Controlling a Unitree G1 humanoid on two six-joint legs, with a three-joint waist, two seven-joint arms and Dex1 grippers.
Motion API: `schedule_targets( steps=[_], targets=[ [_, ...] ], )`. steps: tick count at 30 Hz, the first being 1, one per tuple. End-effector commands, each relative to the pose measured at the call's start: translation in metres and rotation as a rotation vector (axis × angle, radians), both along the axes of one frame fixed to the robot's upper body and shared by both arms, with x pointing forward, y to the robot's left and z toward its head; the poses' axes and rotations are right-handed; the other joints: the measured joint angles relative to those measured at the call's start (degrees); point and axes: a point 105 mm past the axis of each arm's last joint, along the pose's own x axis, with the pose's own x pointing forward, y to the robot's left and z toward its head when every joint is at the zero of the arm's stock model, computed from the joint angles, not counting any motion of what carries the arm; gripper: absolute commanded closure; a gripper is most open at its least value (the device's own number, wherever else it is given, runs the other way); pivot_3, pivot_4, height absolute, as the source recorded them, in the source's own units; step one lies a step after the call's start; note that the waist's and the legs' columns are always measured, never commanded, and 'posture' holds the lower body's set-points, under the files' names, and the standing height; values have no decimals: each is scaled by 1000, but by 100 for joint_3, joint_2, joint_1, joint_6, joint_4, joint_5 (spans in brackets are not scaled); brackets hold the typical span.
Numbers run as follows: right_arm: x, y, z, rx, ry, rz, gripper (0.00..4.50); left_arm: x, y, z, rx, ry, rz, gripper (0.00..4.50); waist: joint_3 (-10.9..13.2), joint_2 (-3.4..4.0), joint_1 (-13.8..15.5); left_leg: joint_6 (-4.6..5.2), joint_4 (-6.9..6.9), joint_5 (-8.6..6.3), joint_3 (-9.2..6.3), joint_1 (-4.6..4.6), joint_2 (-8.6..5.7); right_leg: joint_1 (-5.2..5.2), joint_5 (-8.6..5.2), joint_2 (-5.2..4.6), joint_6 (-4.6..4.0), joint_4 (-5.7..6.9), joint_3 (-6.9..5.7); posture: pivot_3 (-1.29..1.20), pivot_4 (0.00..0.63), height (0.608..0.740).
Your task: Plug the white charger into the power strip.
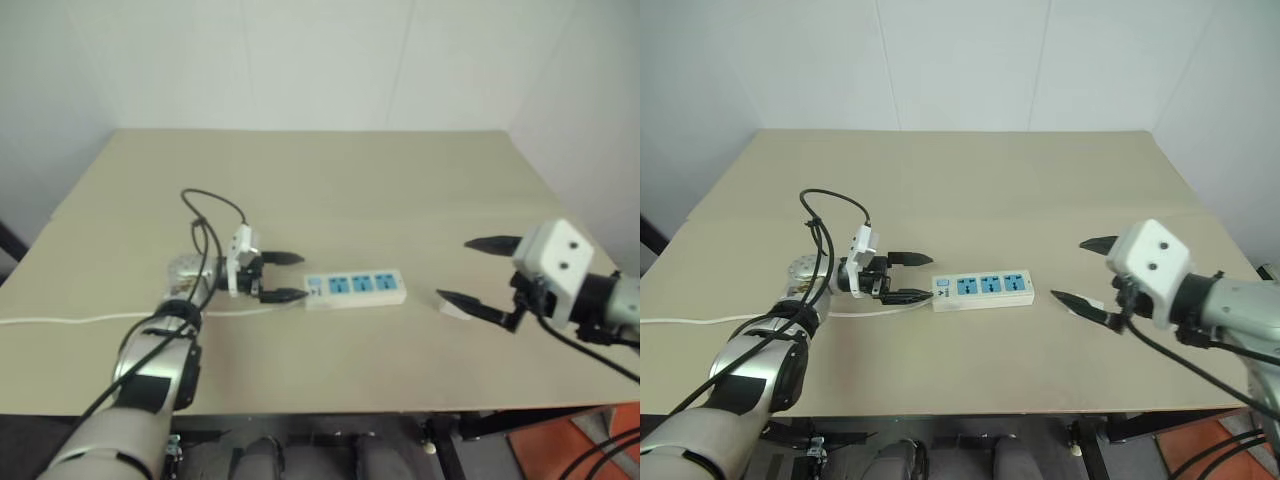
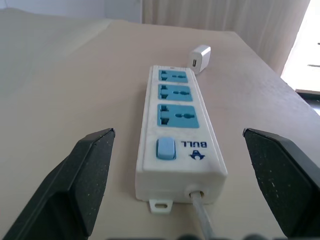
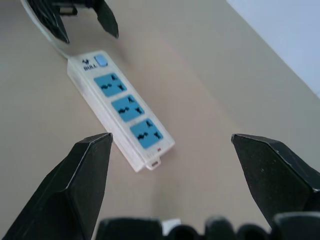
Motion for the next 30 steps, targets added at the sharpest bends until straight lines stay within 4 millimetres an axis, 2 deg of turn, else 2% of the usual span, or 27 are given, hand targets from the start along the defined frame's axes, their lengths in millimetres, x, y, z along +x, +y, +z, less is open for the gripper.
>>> schedule_targets(
  steps=[1,10,18,21,24,26,30],
  targets=[
    [-3,9,2,3,-36,-1,0,5,-9,8,25,-69,-4,36,0,-1,37,0,0,0,-1,-1,-1,0,1,-1,0,-1,0,0,150,740],
    [-6,16,-6,10,-16,-27,0,10,-26,-10,109,-65,52,36,0,-2,92,0,0,0,0,1,-1,0,13,0,-19,0,0,0,150,740],
    [-4,21,-9,14,6,-40,0,11,-32,-36,254,-18,83,36,-2,-3,101,0,0,0,0,2,-1,0,13,0,-19,1,0,0,150,740],
    [-5,25,-13,11,24,-34,0,11,-35,-38,255,16,79,36,-6,-7,113,0,0,0,0,8,-1,8,13,0,-18,0,0,0,150,740],
    [-5,27,-19,4,44,-35,0,10,-38,-32,224,12,55,629,-9,-8,114,0,0,0,0,10,-1,10,6,0,-5,0,0,0,150,740],
    [-6,28,-24,-6,57,-38,0,9,-40,-26,192,10,42,1199,-9,-8,116,0,0,0,0,9,-1,8,2,0,0,0,0,0,150,740],
    [-5,30,-31,-8,73,-47,0,12,-38,-15,121,21,51,1212,-9,-9,119,0,0,0,0,1,-1,2,15,0,-21,-1,-1,0,150,740]
  ],
)
